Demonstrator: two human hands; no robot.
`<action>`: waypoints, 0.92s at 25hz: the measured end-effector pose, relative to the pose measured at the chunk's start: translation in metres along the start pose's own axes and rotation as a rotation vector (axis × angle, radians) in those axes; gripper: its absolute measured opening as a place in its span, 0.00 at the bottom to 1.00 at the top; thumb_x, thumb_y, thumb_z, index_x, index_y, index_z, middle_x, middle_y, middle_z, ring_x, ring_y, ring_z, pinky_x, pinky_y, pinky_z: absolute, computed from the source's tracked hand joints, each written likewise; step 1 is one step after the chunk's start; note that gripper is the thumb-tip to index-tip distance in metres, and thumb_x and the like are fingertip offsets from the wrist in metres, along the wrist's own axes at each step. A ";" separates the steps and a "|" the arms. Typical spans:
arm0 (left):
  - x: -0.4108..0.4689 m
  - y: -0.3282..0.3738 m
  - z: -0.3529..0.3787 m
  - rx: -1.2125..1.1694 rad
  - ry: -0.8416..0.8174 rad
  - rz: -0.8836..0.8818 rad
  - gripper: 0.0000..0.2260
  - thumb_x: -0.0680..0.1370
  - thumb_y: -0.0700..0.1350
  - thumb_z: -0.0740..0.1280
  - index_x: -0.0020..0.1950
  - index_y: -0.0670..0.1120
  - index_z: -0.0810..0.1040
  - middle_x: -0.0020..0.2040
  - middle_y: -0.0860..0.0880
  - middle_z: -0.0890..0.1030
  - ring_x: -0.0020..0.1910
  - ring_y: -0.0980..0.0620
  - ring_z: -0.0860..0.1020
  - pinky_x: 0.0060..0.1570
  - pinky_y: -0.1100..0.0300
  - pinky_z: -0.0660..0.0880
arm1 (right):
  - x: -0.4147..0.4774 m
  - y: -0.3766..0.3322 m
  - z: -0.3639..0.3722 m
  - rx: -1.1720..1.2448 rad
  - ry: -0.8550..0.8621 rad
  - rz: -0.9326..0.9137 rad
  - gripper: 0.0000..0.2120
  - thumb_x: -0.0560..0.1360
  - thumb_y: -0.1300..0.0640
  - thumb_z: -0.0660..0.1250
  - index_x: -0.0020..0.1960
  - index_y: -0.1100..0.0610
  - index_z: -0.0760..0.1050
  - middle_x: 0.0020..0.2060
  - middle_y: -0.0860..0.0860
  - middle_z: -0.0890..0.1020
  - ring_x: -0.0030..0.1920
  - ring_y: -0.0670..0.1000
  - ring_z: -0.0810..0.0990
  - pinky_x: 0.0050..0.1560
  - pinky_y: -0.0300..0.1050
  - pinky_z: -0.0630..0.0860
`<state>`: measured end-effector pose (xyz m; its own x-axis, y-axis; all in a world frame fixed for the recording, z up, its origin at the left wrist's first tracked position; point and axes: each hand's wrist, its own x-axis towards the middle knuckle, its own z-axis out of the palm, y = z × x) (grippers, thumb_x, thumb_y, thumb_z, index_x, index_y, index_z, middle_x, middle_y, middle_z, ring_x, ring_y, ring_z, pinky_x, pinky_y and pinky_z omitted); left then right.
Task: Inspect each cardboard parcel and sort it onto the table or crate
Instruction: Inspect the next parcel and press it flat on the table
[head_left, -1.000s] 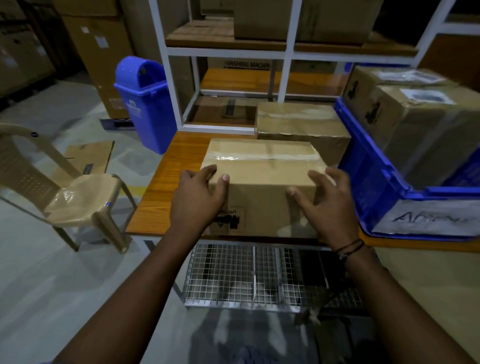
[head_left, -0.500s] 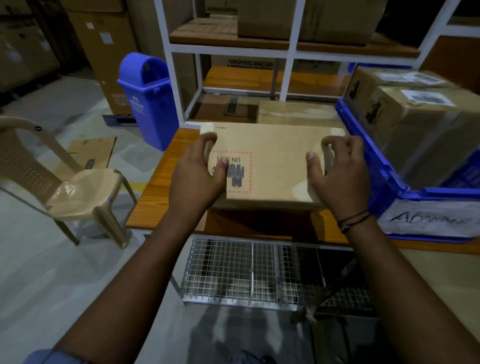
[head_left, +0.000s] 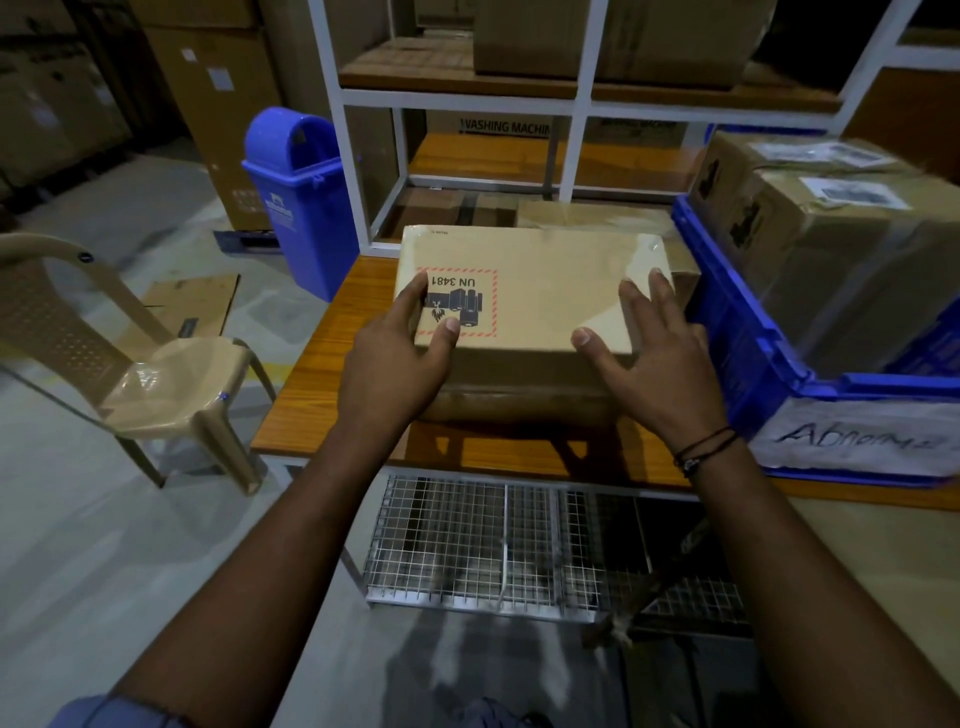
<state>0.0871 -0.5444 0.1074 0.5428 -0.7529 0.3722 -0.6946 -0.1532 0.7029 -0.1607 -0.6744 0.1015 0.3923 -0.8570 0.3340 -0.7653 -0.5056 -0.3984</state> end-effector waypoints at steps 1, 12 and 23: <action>-0.002 0.003 -0.001 0.014 0.023 0.006 0.26 0.83 0.59 0.65 0.80 0.55 0.68 0.67 0.50 0.82 0.59 0.53 0.80 0.45 0.61 0.75 | 0.000 0.000 -0.001 0.033 0.035 -0.009 0.42 0.77 0.24 0.53 0.83 0.47 0.60 0.84 0.51 0.55 0.81 0.61 0.58 0.77 0.64 0.59; 0.007 0.005 0.010 0.003 0.219 0.108 0.28 0.80 0.42 0.70 0.79 0.53 0.70 0.61 0.46 0.81 0.54 0.53 0.78 0.51 0.61 0.73 | 0.023 0.014 0.011 0.150 0.478 -0.020 0.30 0.81 0.44 0.65 0.76 0.59 0.67 0.72 0.62 0.67 0.65 0.61 0.73 0.56 0.65 0.78; -0.014 -0.028 0.040 0.081 -0.065 -0.032 0.29 0.80 0.51 0.71 0.80 0.57 0.68 0.67 0.41 0.75 0.66 0.43 0.74 0.56 0.55 0.72 | -0.018 0.027 0.045 0.251 0.113 0.129 0.40 0.79 0.39 0.68 0.84 0.47 0.54 0.80 0.58 0.57 0.77 0.60 0.64 0.69 0.53 0.71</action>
<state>0.0800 -0.5550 0.0579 0.5358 -0.7860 0.3085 -0.7147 -0.2277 0.6613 -0.1651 -0.6771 0.0464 0.2305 -0.9063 0.3542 -0.6495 -0.4143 -0.6375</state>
